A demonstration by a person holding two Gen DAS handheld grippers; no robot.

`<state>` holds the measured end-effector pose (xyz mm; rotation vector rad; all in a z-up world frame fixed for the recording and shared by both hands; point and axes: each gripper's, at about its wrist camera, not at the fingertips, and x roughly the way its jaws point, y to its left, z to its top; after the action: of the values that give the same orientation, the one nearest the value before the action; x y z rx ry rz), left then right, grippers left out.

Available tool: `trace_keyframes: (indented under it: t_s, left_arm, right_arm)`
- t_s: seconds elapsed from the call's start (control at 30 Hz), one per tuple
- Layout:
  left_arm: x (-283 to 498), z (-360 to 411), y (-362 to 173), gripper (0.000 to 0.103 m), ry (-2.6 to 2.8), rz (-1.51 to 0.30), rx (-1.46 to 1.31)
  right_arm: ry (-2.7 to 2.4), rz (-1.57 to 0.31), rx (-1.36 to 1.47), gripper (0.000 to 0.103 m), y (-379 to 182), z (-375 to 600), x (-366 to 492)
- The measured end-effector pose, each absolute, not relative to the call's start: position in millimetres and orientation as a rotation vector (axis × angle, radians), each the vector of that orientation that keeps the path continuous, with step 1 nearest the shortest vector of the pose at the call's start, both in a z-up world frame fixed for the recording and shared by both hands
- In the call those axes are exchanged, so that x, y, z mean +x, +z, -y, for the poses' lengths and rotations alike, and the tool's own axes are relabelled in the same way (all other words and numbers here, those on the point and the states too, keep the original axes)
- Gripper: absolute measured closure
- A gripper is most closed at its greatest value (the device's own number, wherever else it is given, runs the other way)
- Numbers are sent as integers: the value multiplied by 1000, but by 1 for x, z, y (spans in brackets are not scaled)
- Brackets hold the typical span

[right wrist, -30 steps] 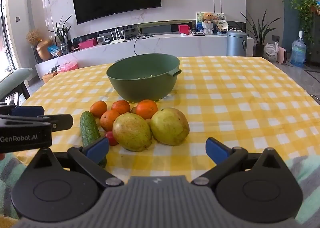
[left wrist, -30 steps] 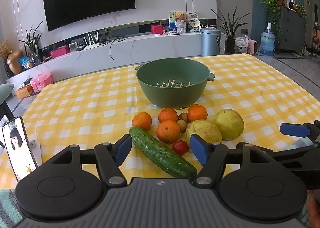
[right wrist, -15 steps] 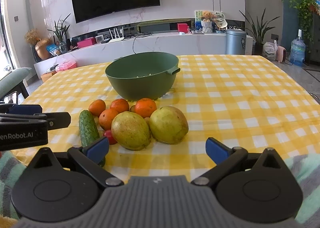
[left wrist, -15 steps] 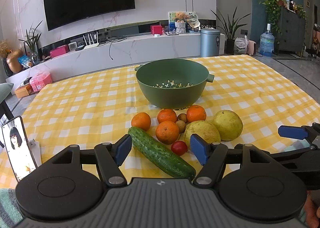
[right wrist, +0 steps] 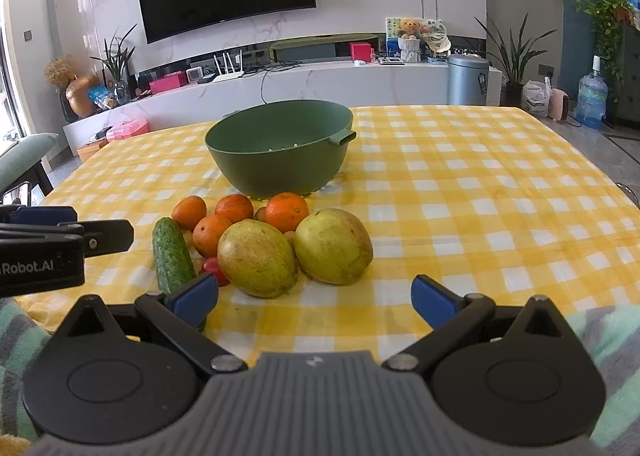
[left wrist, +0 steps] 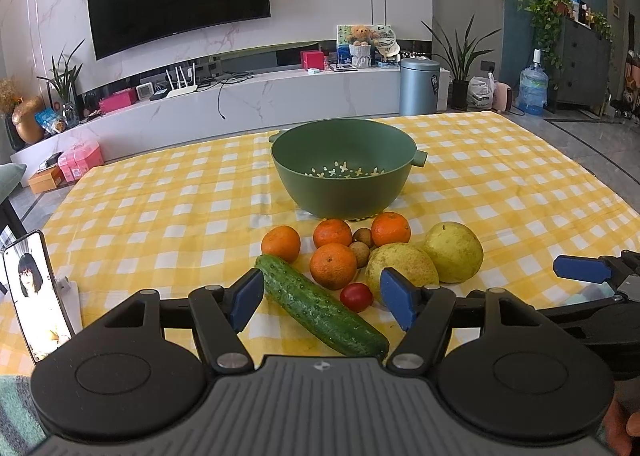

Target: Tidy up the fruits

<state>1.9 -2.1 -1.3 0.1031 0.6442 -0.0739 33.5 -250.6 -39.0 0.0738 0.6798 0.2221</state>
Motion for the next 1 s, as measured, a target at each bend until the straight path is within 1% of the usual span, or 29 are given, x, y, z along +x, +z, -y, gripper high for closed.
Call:
trace_keyframes:
  t_s: [1.0]
  left_arm:
    - [3,2,-2,24,-75,-647,101]
  right_arm:
    - [216,-685,80,4,-41,252,34]
